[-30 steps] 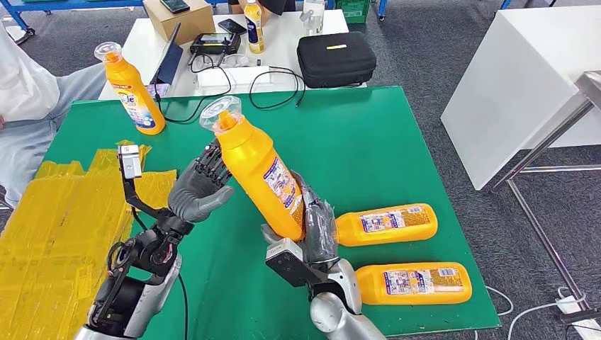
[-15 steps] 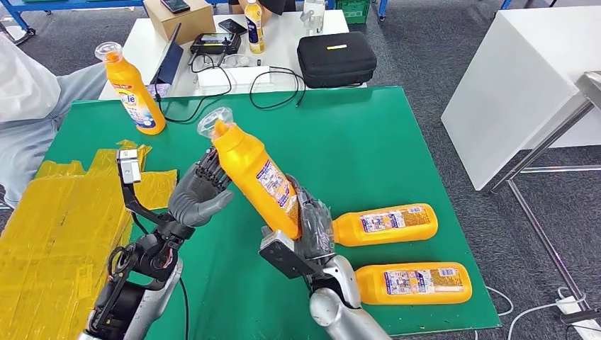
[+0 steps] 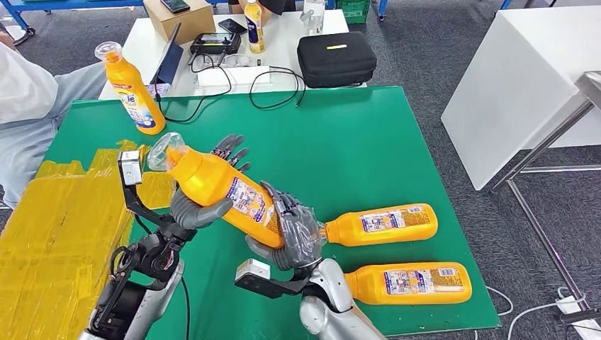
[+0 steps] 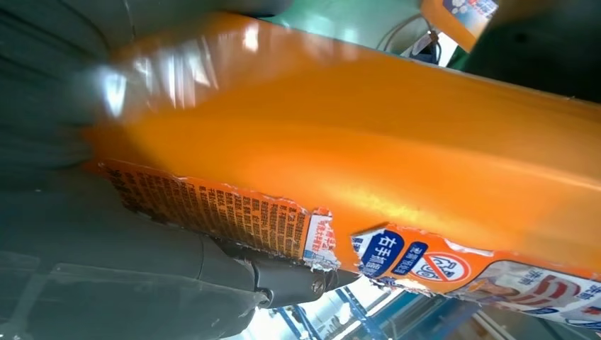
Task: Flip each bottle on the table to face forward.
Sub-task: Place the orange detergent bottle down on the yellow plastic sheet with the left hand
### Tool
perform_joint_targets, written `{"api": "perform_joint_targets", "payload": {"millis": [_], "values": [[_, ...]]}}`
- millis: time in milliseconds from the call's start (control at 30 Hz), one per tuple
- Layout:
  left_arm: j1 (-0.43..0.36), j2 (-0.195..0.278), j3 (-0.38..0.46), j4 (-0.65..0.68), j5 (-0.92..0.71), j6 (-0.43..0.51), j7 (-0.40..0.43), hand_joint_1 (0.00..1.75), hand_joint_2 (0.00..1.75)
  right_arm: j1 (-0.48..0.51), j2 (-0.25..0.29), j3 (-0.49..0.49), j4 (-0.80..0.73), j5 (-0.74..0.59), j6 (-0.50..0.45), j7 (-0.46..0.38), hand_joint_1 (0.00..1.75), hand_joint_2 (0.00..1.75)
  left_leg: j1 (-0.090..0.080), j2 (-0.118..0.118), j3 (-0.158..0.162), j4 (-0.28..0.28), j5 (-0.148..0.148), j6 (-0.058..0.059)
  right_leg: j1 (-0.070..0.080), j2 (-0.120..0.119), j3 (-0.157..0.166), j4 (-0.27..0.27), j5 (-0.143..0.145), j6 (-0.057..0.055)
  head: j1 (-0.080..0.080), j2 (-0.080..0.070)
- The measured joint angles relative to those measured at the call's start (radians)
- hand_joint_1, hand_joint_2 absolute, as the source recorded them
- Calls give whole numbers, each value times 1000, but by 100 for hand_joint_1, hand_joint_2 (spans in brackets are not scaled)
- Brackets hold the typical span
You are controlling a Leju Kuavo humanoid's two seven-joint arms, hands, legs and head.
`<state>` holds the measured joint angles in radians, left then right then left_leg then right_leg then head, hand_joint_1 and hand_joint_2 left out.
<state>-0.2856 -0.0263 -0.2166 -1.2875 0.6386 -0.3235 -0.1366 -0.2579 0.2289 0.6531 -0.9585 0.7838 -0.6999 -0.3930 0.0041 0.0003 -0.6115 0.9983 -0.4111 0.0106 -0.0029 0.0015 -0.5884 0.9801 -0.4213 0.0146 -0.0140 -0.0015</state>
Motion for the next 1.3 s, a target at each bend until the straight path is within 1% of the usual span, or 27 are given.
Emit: {"api": "perform_joint_targets", "payload": {"millis": [133, 233, 267, 367, 533, 833, 933, 967, 1067, 1100, 1200, 1300], "values": [[0, 0, -2, 12, 6, -1, -4, 1, 175, -1, -4, 15, -2, 0, 0, -10, 175, 175, 0, 0, 0, 0, 0, 0, 0, 0, 0, 0, 0, 0, 0, 0], [0, 0, -2, 20, 8, -1, -5, 117, 175, -2, -7, 19, -2, -1, 0, -9, 175, 175, 0, 0, 0, 0, 0, 0, 0, 0, 0, 0, 0, 0, 0, 0], [0, 0, -2, 22, 9, 0, -5, 160, 175, -2, -8, 20, -2, -4, 0, -8, 175, 175, 0, 0, 0, 0, 0, 0, 0, 0, 0, 0, 0, 0, 0, 0], [-1, 0, -3, 26, 13, 6, -8, 175, 175, -4, -13, 30, -2, -21, 0, -2, 175, 175, 0, 0, 0, 0, 0, 0, 0, 0, 0, 0, 0, 0, 0, 0], [0, 0, -5, 26, 15, 23, -13, 175, 175, -6, -19, 49, -1, -63, 5, 9, 175, 175, 0, 0, 0, 0, 0, 0, 0, 0, 0, 0, 0, 0, 0, 0], [1, -1, -6, 26, 18, 45, -16, 175, 175, -8, -23, 64, 0, -83, 8, 19, 175, 175, 0, 0, 0, 0, 0, 0, 0, 0, 0, 0, 0, 0, 0, 0], [1, -1, -5, 26, 22, 54, -16, 175, 175, -8, -23, 64, 0, -109, 24, 16, 175, 175, 0, 0, 0, 0, 0, 0, 0, 0, 0, 0, 0, 0, 0, 0], [2, -1, -5, 26, 23, 58, -17, 175, 175, -8, -23, 64, 0, -121, 33, 14, 147, 175, 0, 0, 0, 0, 0, 0, 0, 0, 0, 0, 0, 0, 0, 0], [6, -1, -2, 25, 27, 66, -17, 175, 175, -4, -26, 63, -13, -179, 70, -4, 17, 175, 0, 0, 0, 0, 0, 0, 0, 0, 0, 0, 0, 0, 0, 0], [8, -1, 1, 23, 29, 72, -17, 175, 175, 3, -29, 61, -30, -211, 90, -12, 0, 175, 0, 0, 0, 0, 0, 0, 0, 0, 0, 0, 0, 0, 0, 0], [22, 0, 22, 11, 33, 94, -22, 175, 175, 42, -45, 44, -132, -317, 167, -17, 0, 175, 0, 0, -1, 0, 0, 0, 0, 0, 0, 0, 0, 0, 0, 0], [34, 5, 48, 1, 31, 108, -26, 175, 175, 68, -66, 21, -242, -366, 218, -4, 0, 175, 0, 0, -1, 0, 0, 0, 0, 0, -1, 0, 0, 0, 0, 0]]}}
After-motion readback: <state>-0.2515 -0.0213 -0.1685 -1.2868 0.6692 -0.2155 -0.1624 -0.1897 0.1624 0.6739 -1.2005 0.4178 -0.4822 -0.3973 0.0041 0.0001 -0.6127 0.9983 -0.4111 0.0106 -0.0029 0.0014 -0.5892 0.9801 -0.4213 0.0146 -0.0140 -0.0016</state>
